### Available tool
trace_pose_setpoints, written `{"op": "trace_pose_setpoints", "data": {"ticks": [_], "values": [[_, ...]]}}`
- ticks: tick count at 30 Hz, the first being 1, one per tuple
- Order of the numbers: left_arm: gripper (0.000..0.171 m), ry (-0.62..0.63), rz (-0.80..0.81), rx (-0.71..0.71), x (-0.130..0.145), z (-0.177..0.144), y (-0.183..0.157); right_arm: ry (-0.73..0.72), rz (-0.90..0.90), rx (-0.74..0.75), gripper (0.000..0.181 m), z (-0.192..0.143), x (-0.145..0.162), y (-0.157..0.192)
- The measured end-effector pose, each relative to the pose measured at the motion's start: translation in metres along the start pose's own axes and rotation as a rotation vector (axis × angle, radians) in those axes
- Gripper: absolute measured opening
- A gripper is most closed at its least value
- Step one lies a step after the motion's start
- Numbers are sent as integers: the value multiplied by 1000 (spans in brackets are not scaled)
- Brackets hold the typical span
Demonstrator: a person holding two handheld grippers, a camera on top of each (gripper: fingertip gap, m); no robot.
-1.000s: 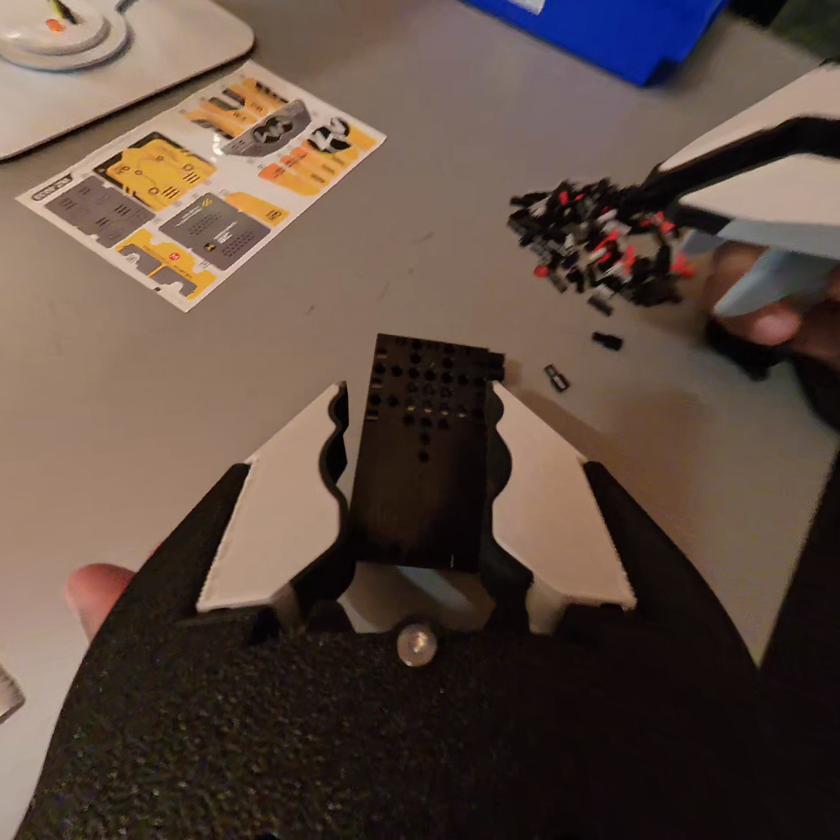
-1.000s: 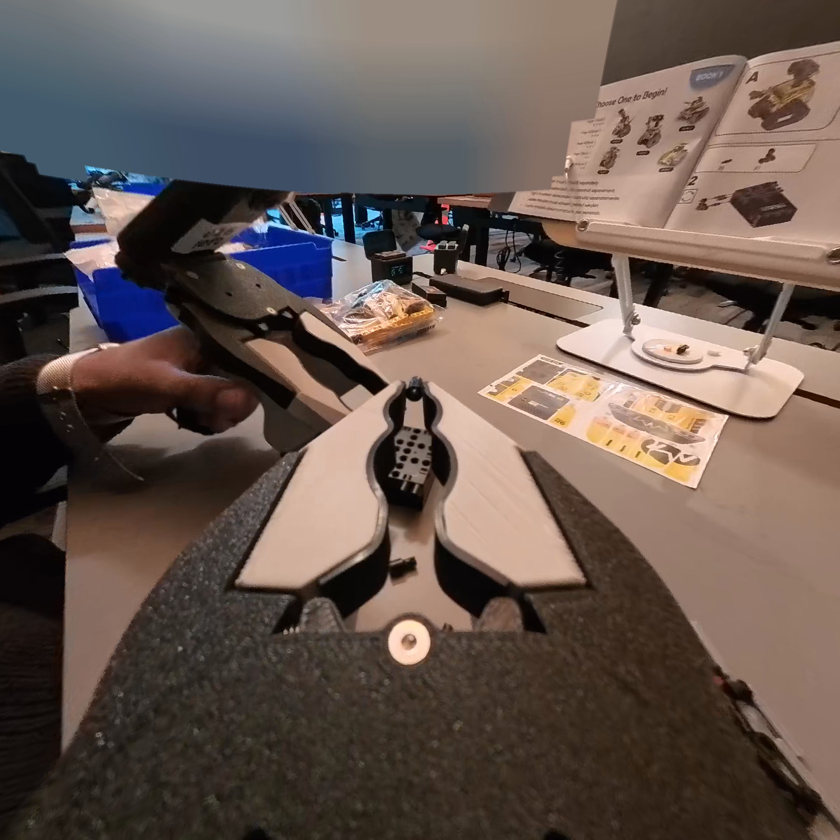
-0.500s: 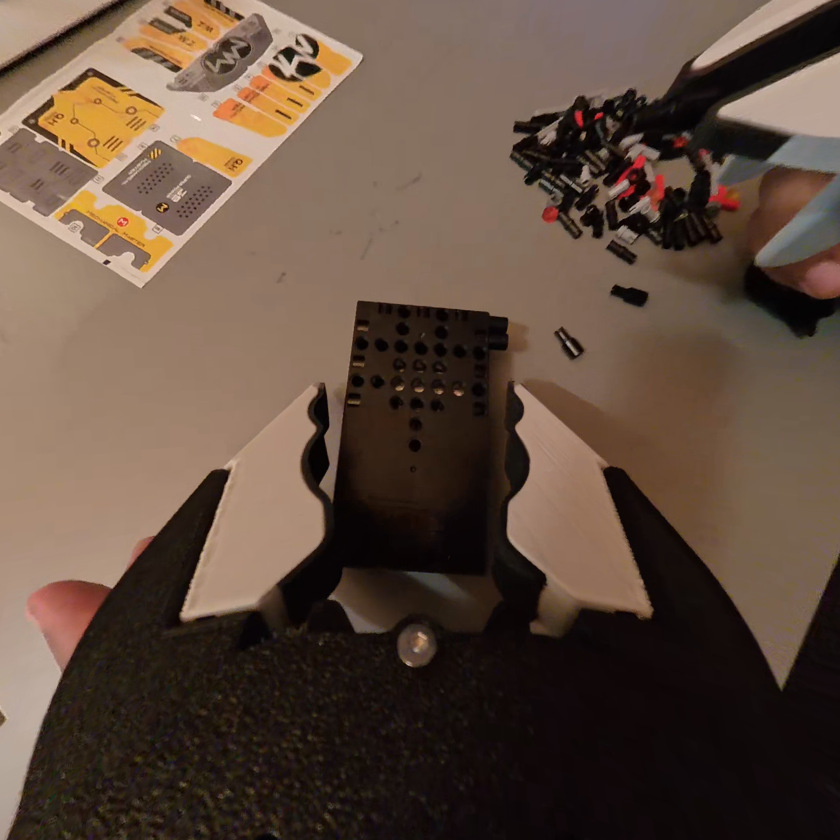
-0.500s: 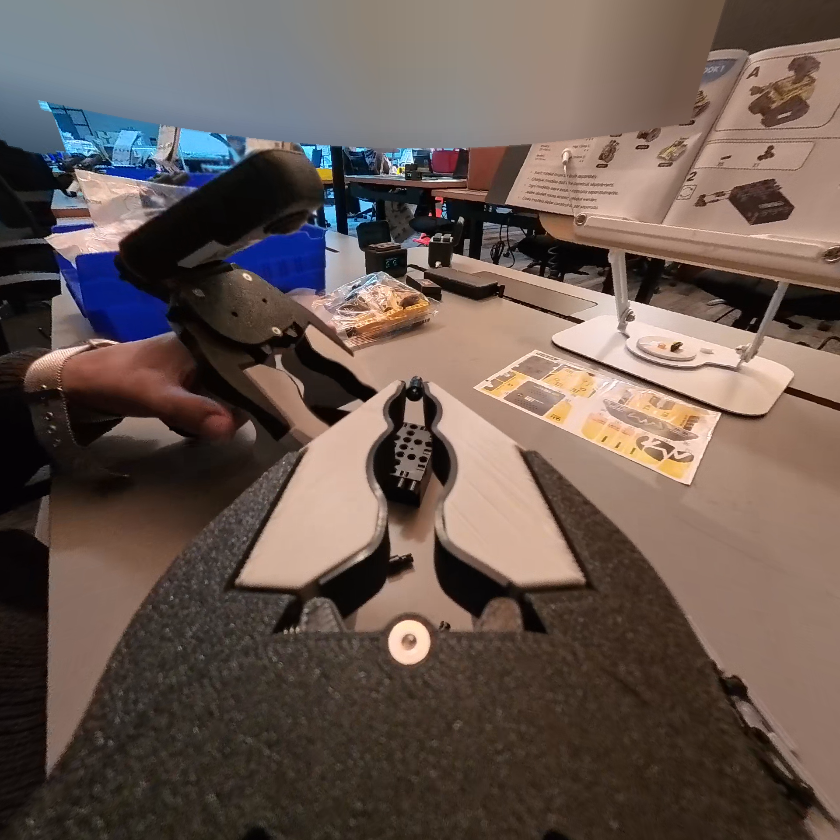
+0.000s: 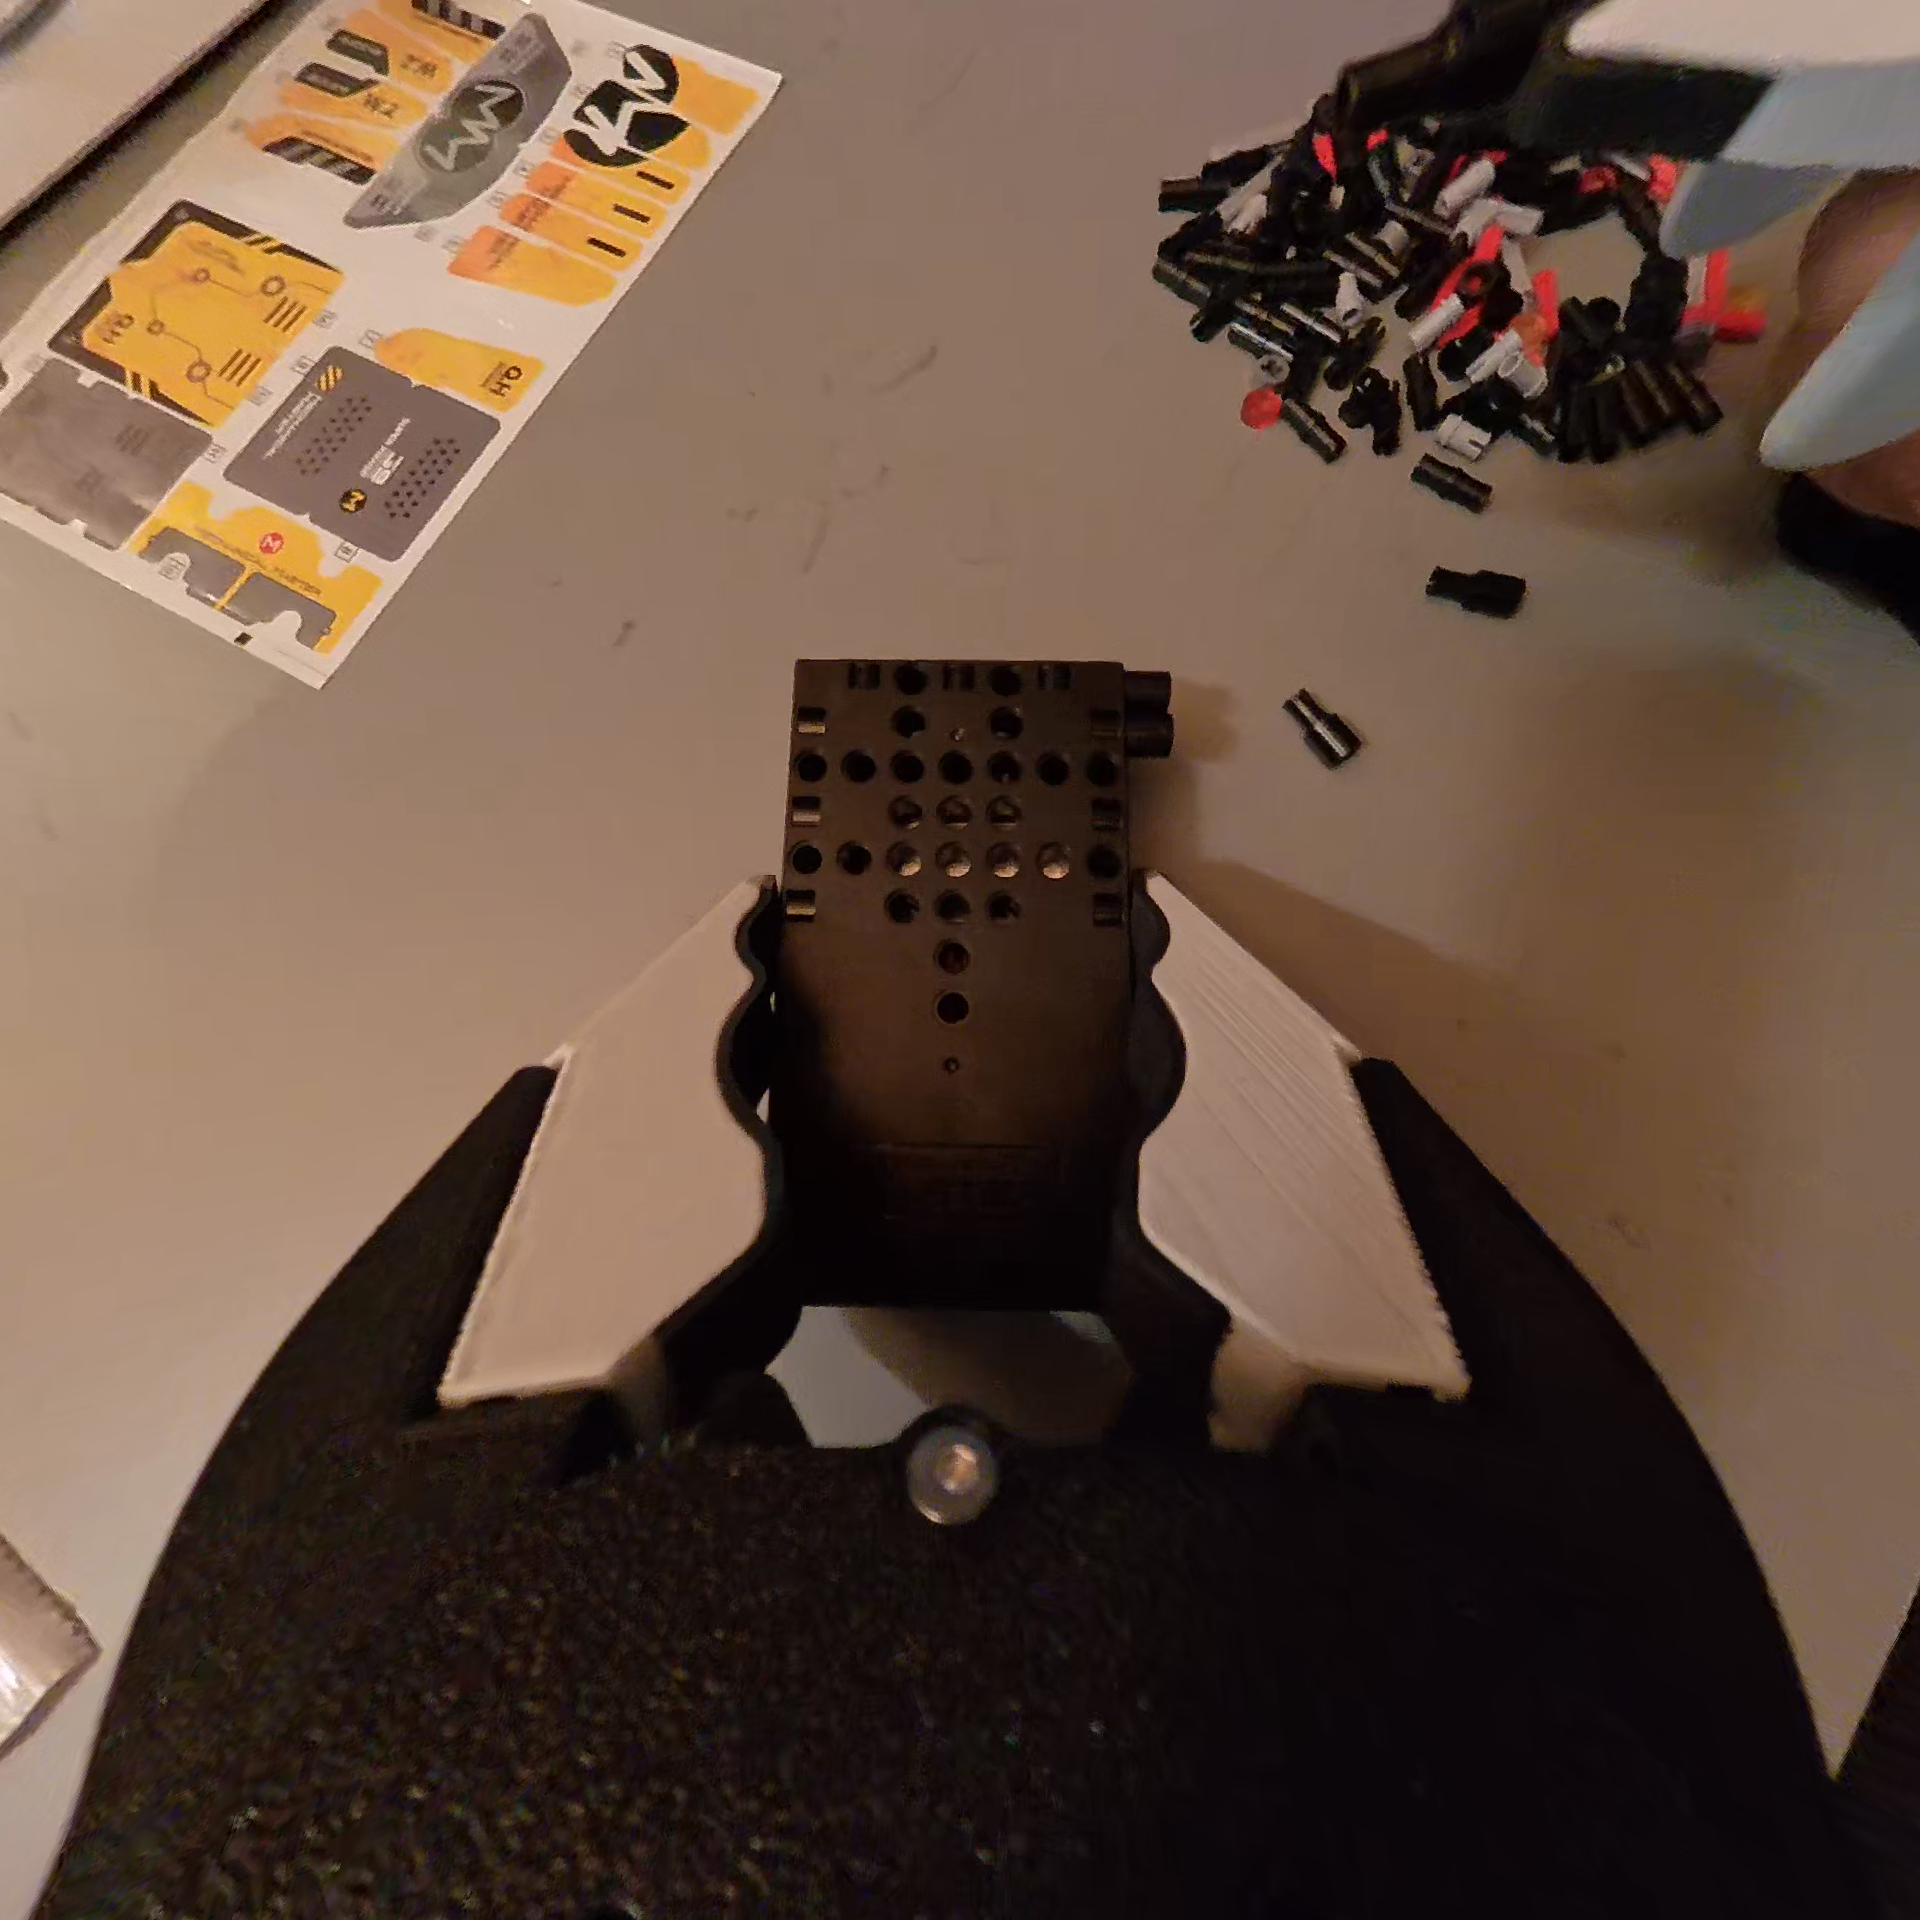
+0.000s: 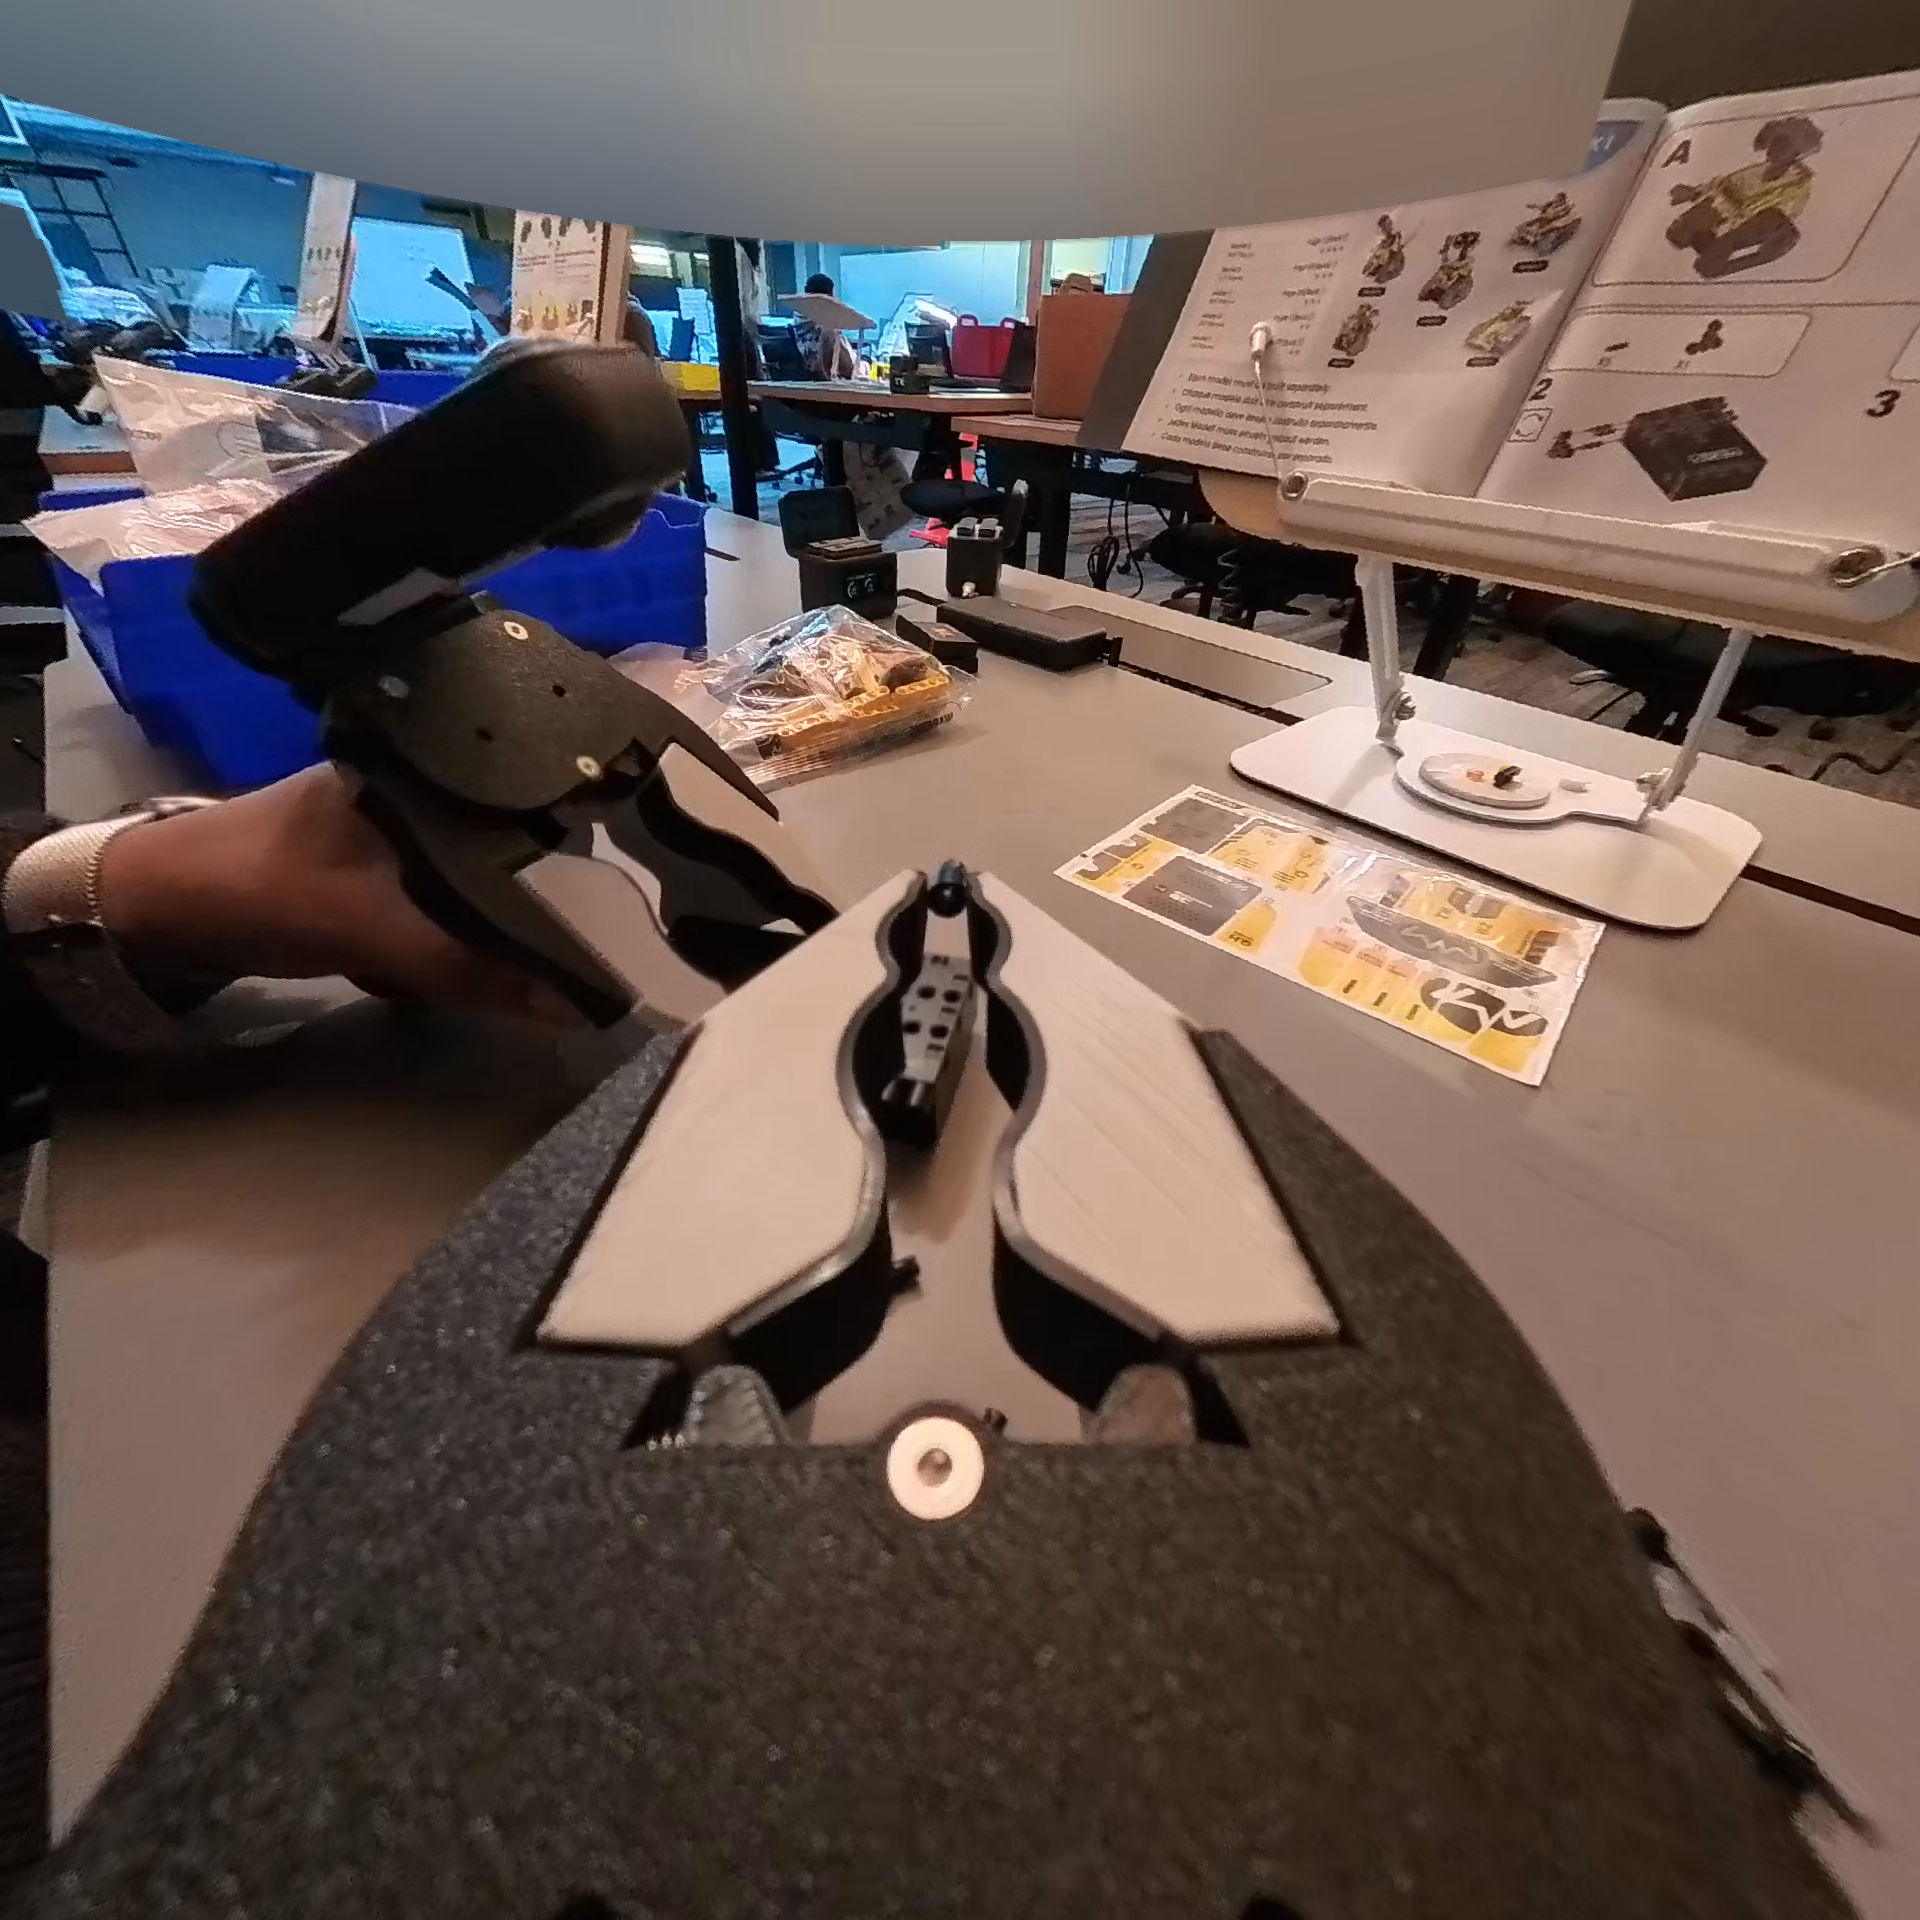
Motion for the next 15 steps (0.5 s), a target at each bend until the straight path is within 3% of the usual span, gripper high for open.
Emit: {"op": "trace_pose_setpoints", "data": {"ticks": [3,7,15], "values": [[65,-59,-155,79,-1,-6,11,36,-11,14,7,2,3,-1],[65,-155,-452,347,1,-11,28,130,-45,2,7,8,9,3],[65,-110,-448,345,2,-7,26,259,-25,-42,7,18,14,3]]}}
Point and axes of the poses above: each gripper's, where its closed fingertips meet, z out along the fingers, x out of its underside, y = z × x across the jaws, the point moved 10 cm from there along -z, back along the fingers, and after that the axes turned 6 degrees about -z, right-handed, at the moved point
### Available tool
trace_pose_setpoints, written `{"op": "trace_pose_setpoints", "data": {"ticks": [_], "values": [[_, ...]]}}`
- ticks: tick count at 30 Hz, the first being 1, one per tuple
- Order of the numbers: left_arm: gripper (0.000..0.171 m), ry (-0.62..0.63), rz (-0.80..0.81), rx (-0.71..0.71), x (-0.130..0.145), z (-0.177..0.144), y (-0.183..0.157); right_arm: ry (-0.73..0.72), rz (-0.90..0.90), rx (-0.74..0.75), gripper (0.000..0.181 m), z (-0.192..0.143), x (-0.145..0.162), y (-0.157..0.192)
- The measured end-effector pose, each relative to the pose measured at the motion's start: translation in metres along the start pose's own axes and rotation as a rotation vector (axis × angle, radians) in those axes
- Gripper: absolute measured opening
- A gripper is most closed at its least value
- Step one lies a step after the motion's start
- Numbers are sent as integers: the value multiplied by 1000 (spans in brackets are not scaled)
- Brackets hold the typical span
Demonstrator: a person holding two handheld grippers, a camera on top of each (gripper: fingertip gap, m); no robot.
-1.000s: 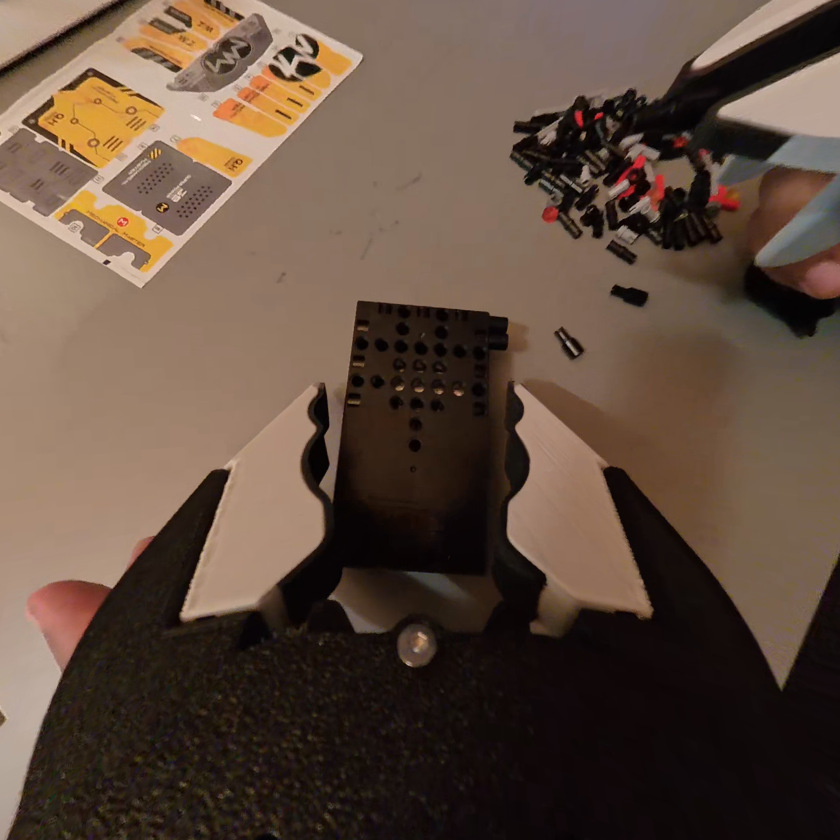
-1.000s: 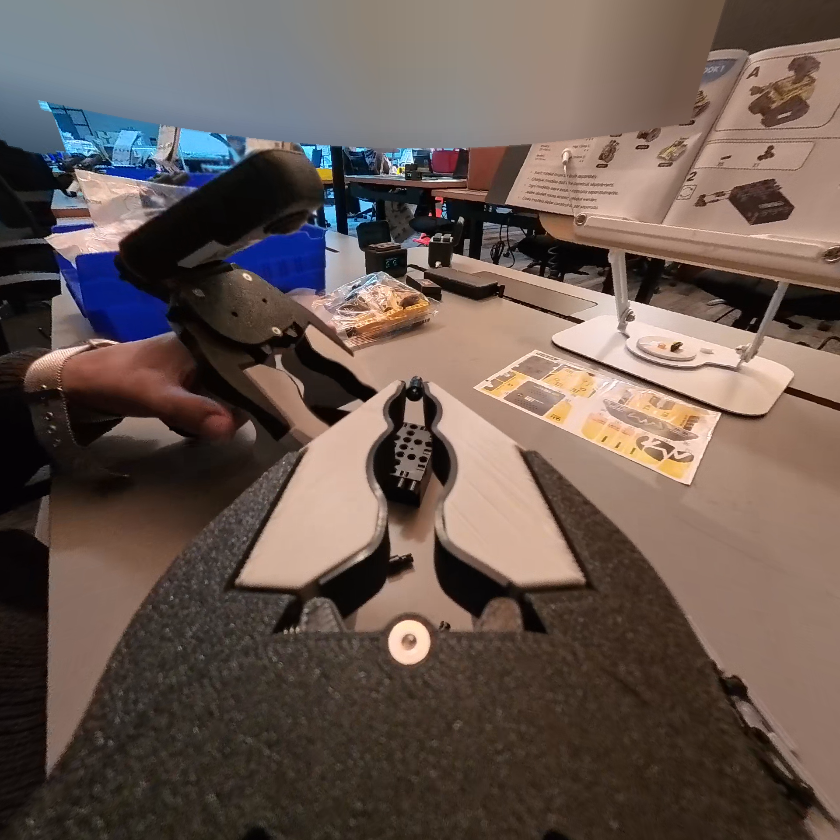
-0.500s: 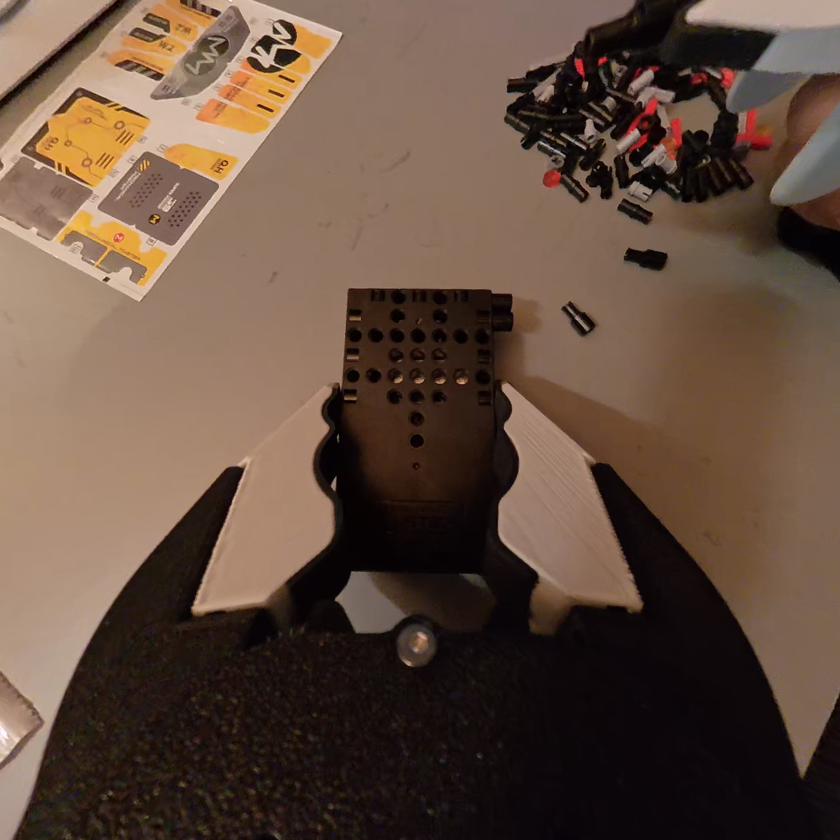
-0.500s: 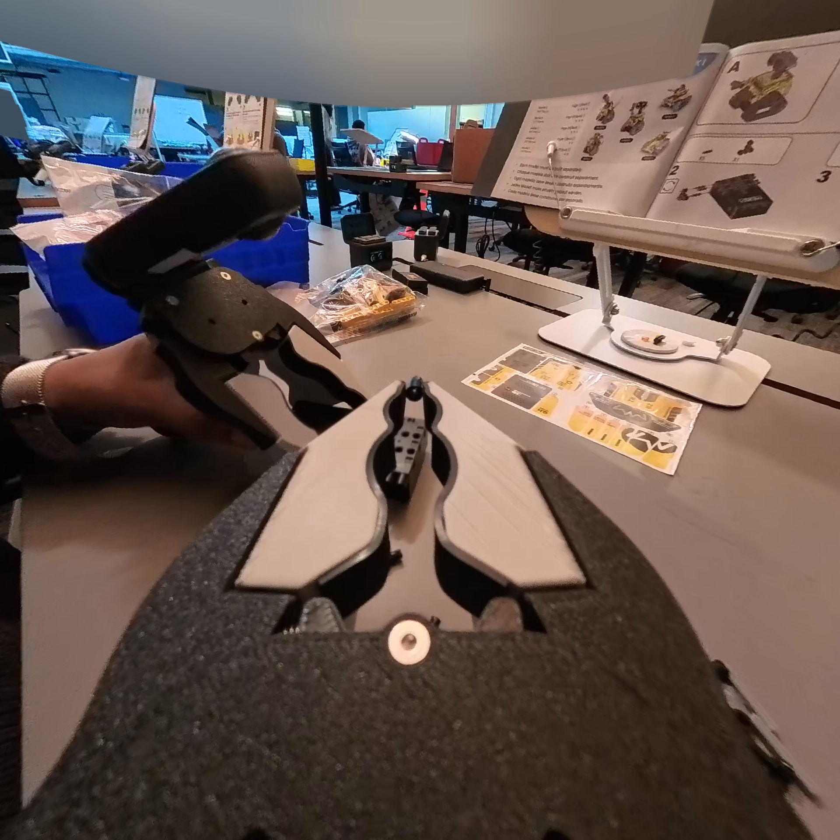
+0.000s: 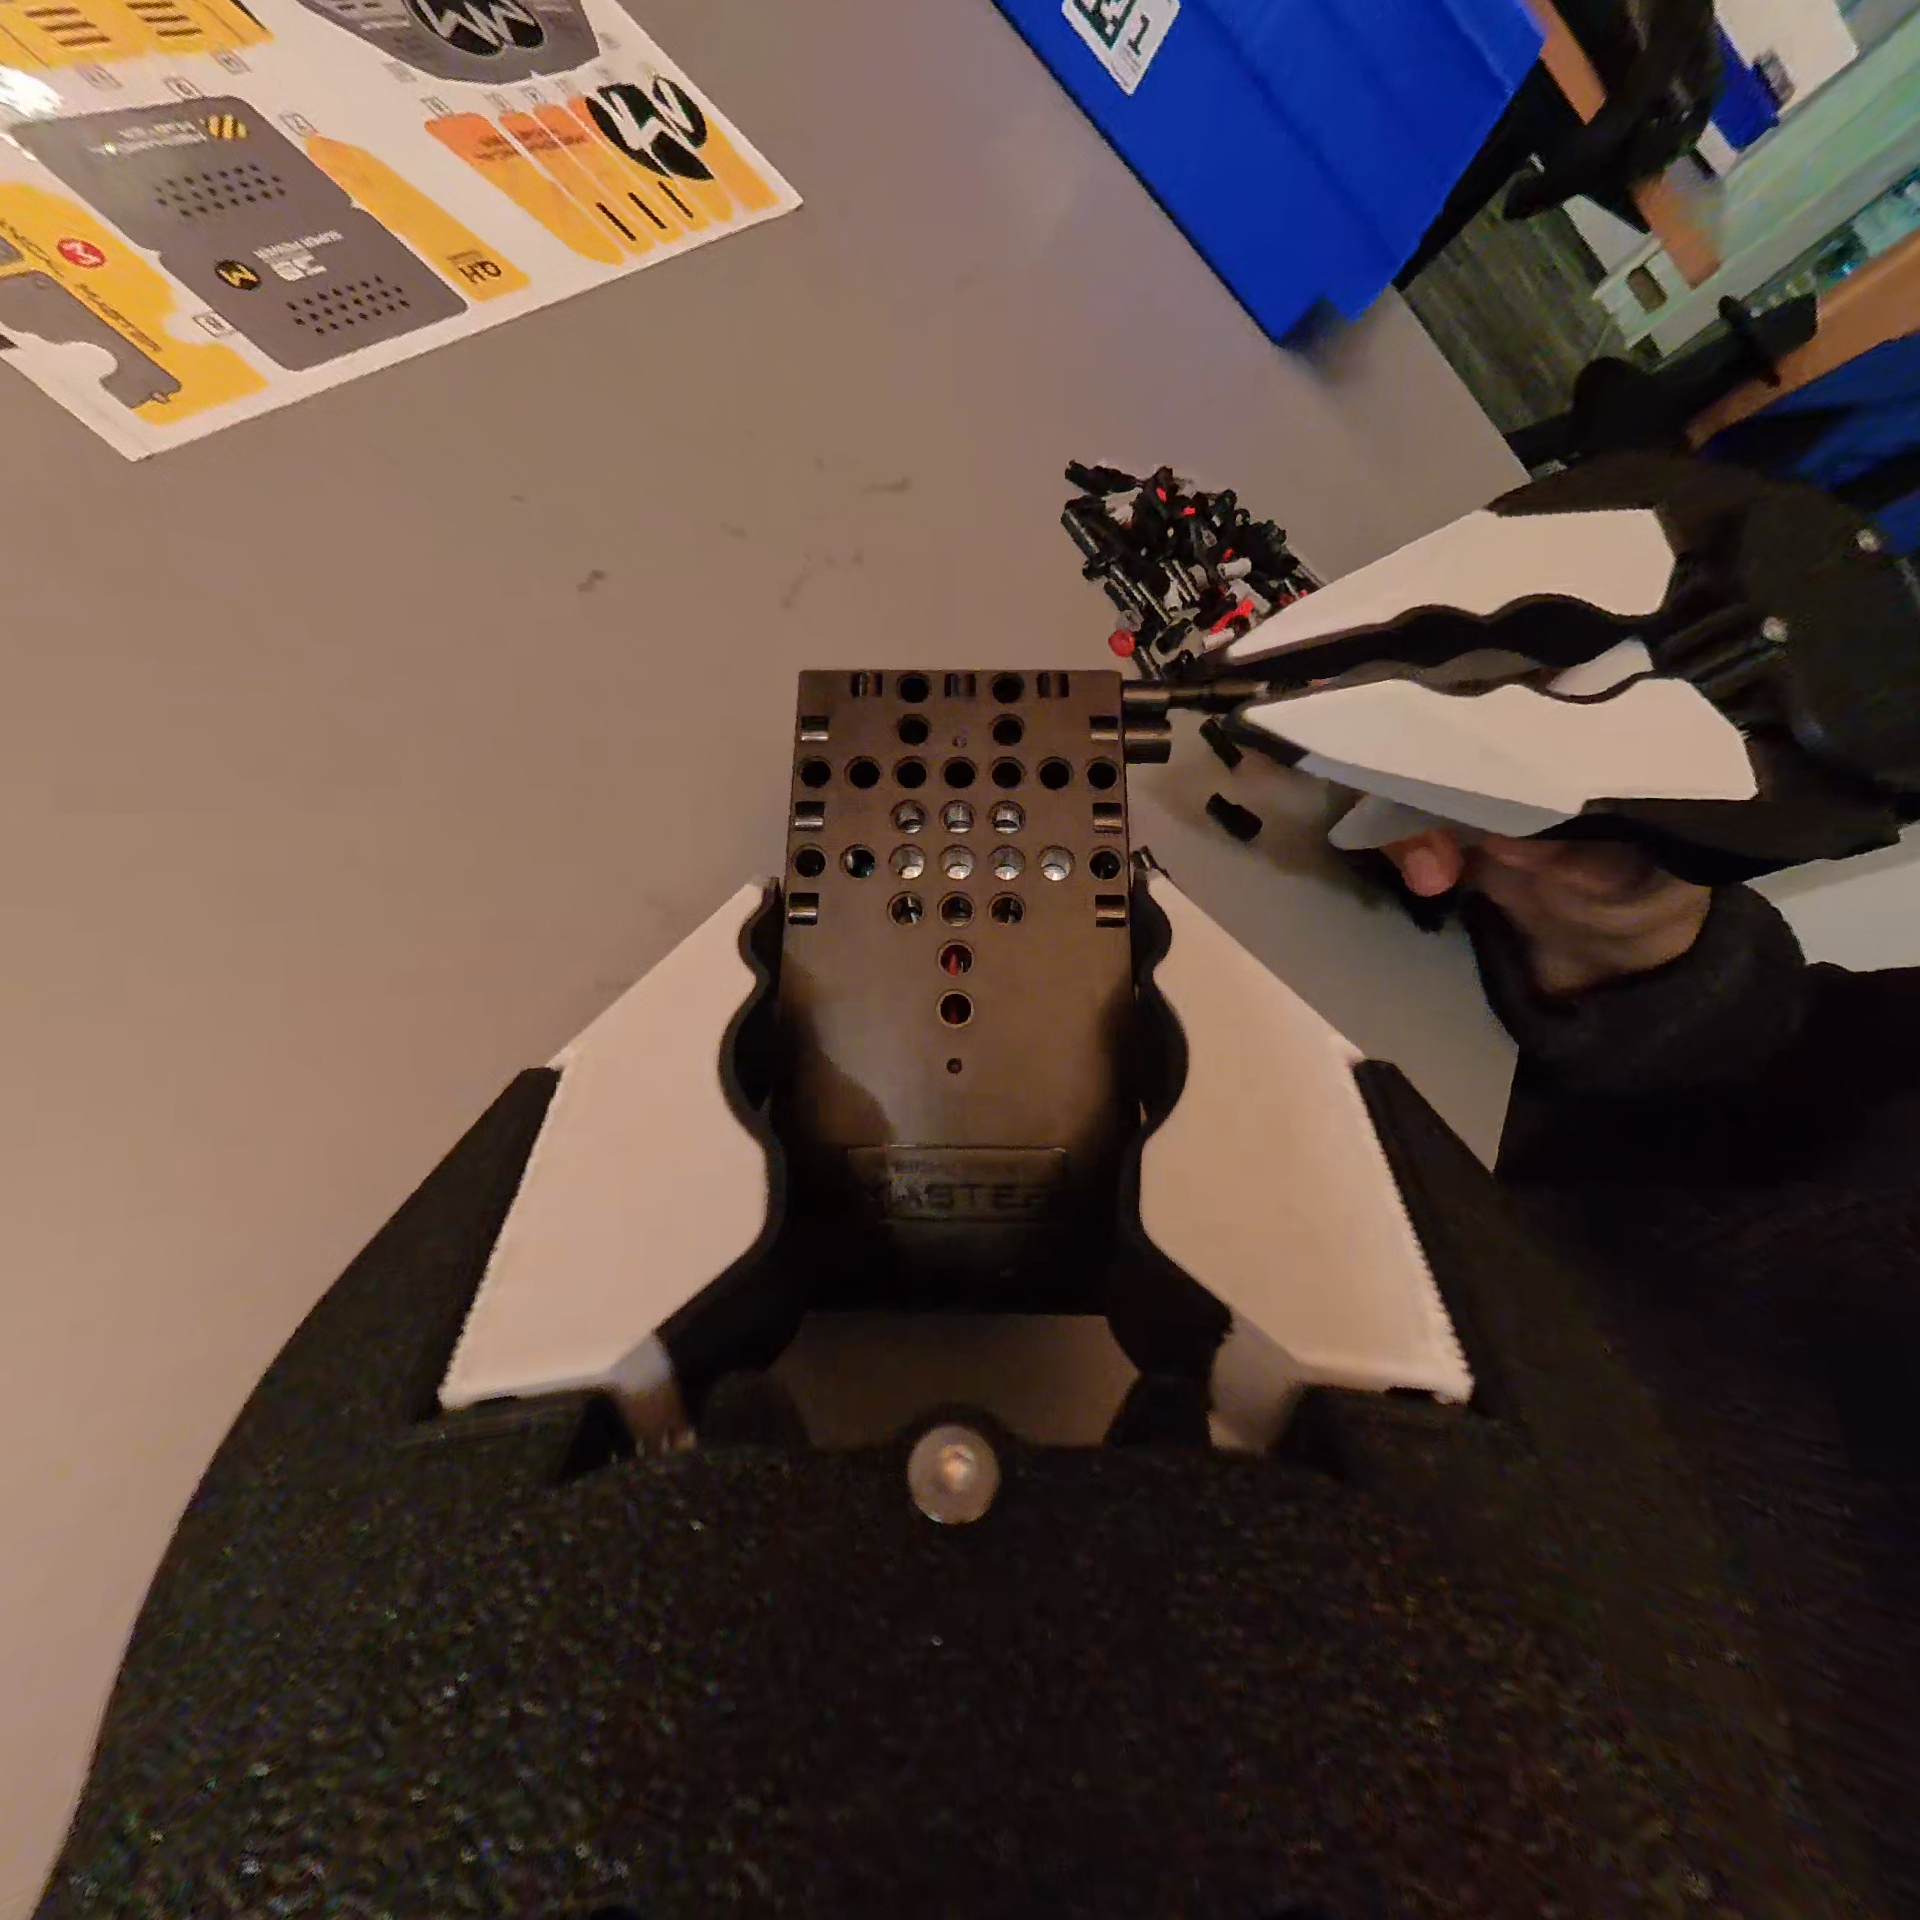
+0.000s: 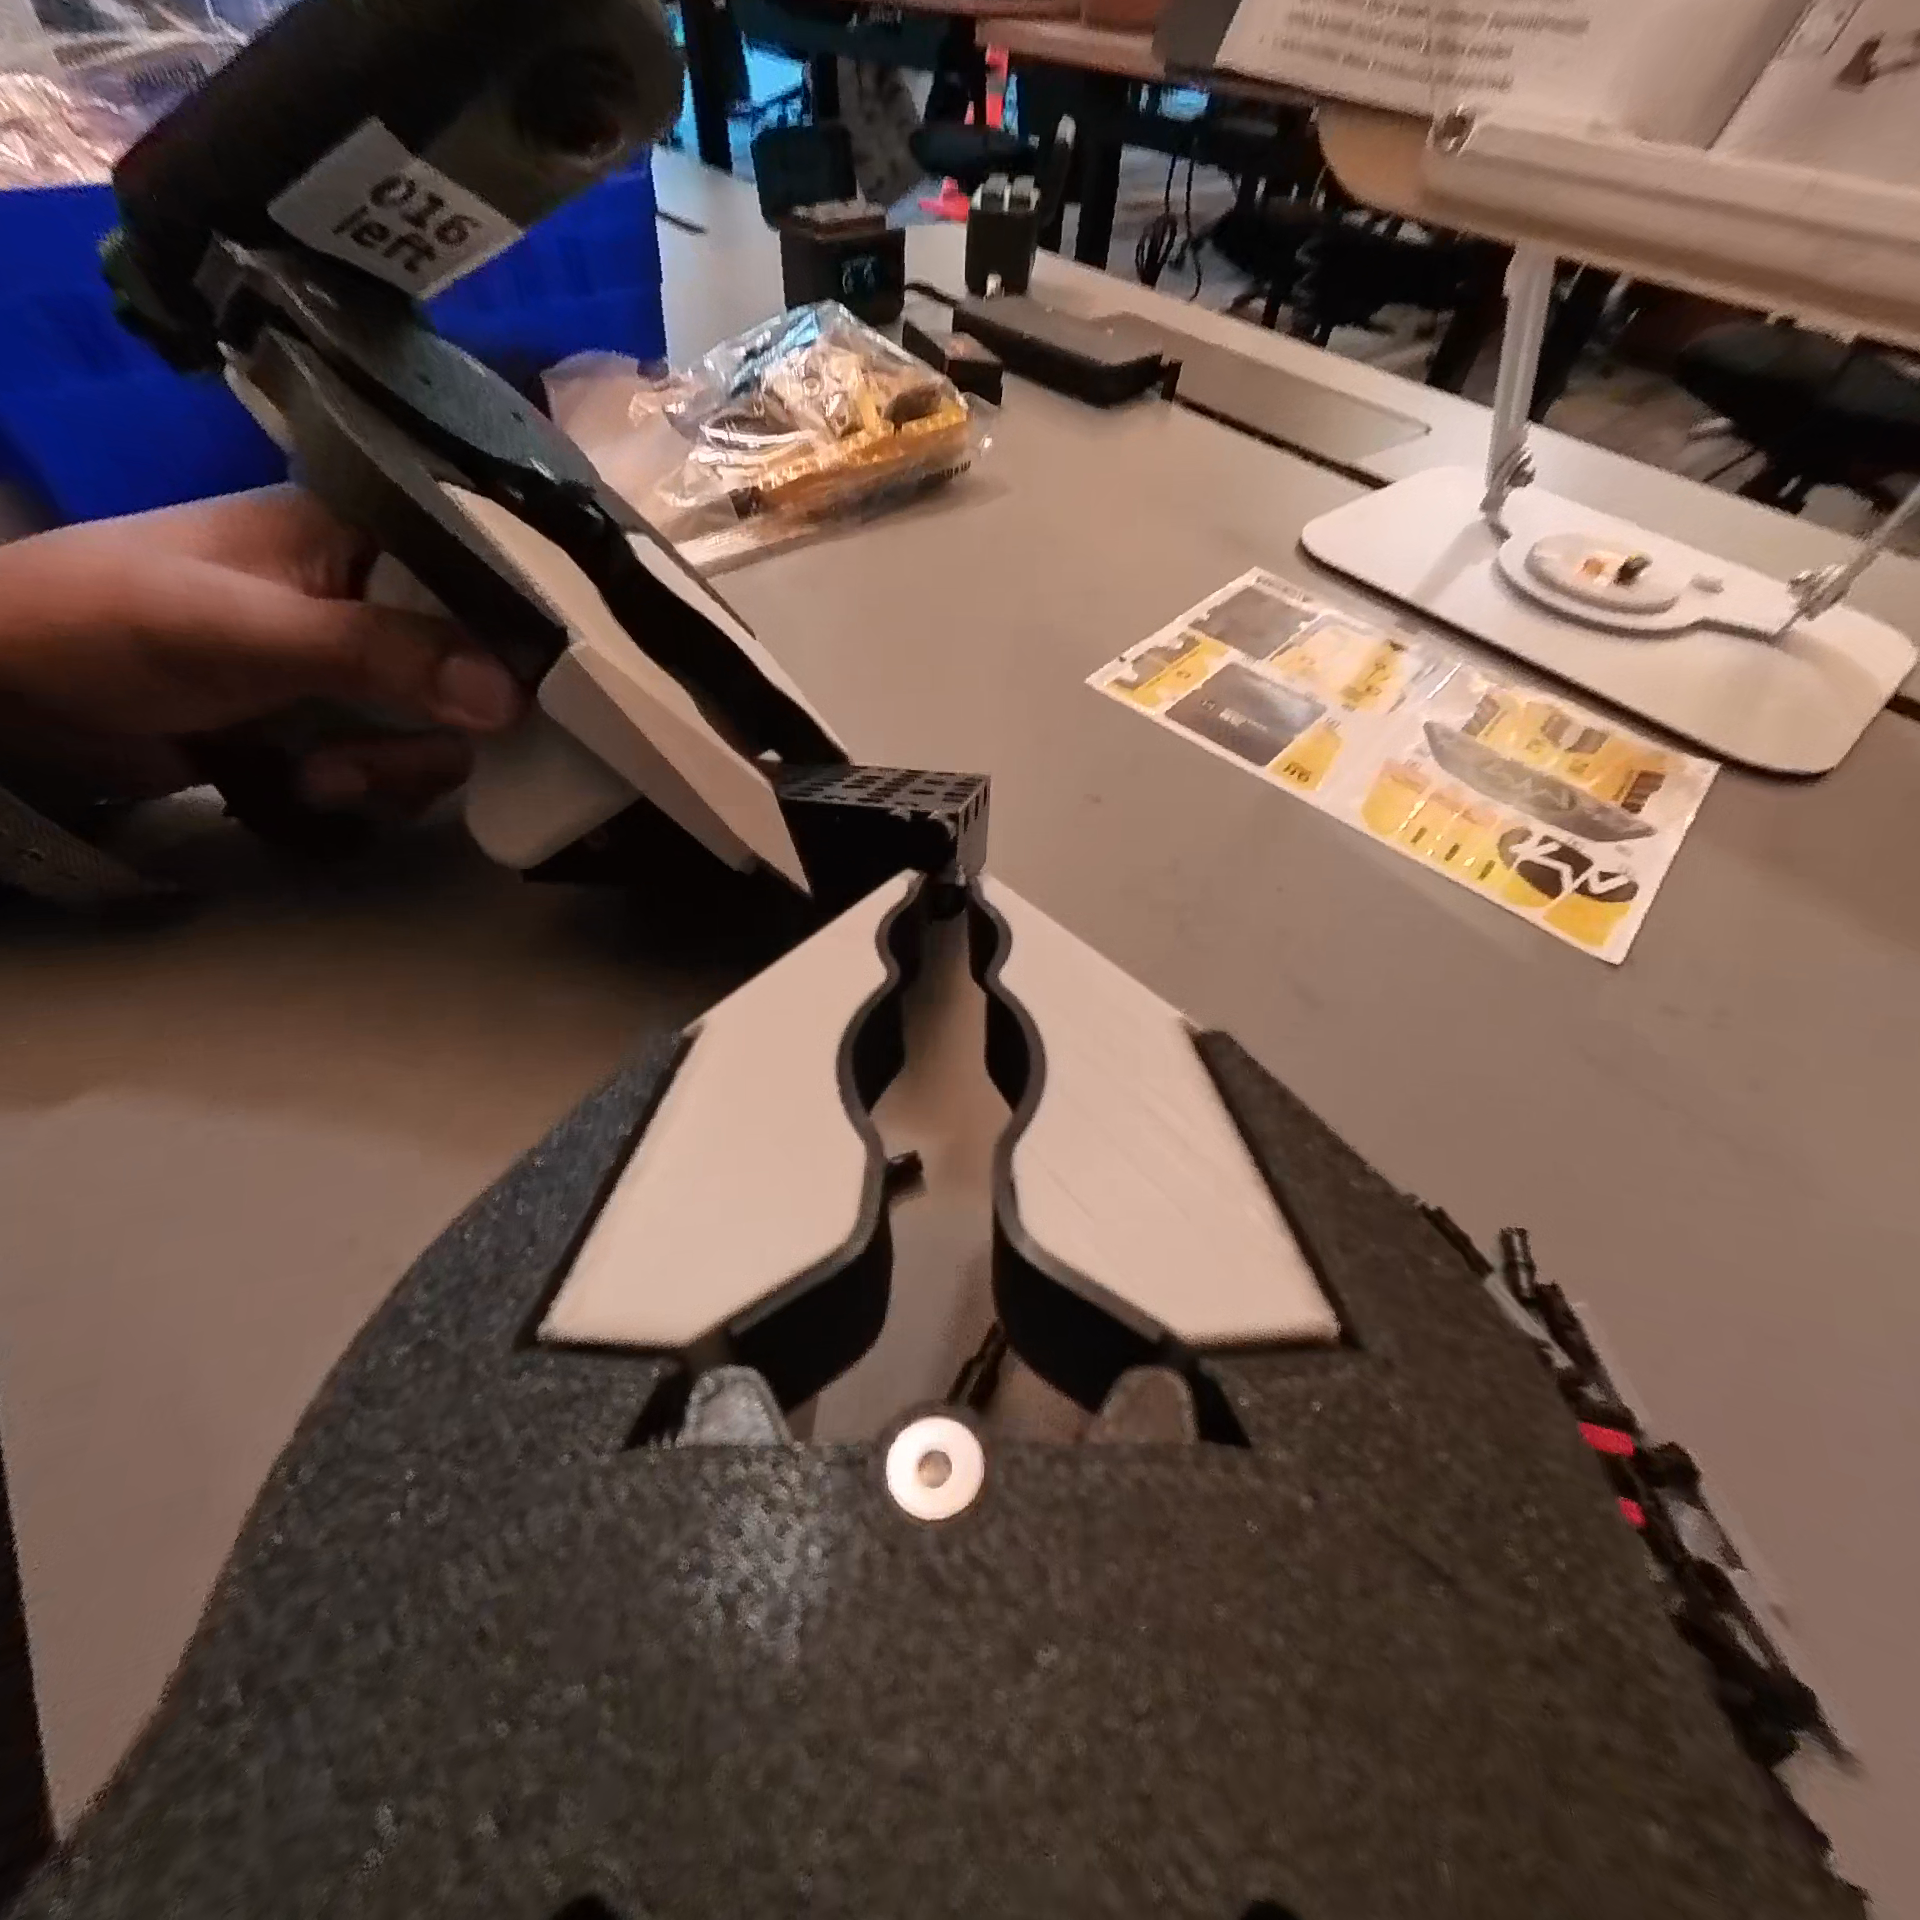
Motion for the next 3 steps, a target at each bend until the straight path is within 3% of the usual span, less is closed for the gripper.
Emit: {"op": "trace_pose_setpoints", "data": {"ticks": [3], "values": [[65,8,-20,17,0,1,1,62,-6,-7,7,5,2,1]]}}
Point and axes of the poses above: each gripper's, where its closed fingertips meet, z out along the fingers, x out of its underside, y = z × x across the jaws, the point moved 10 cm from there along -z, back along the fingers, and after that the axes turned 6 degrees about -z, right-handed, at the moved point
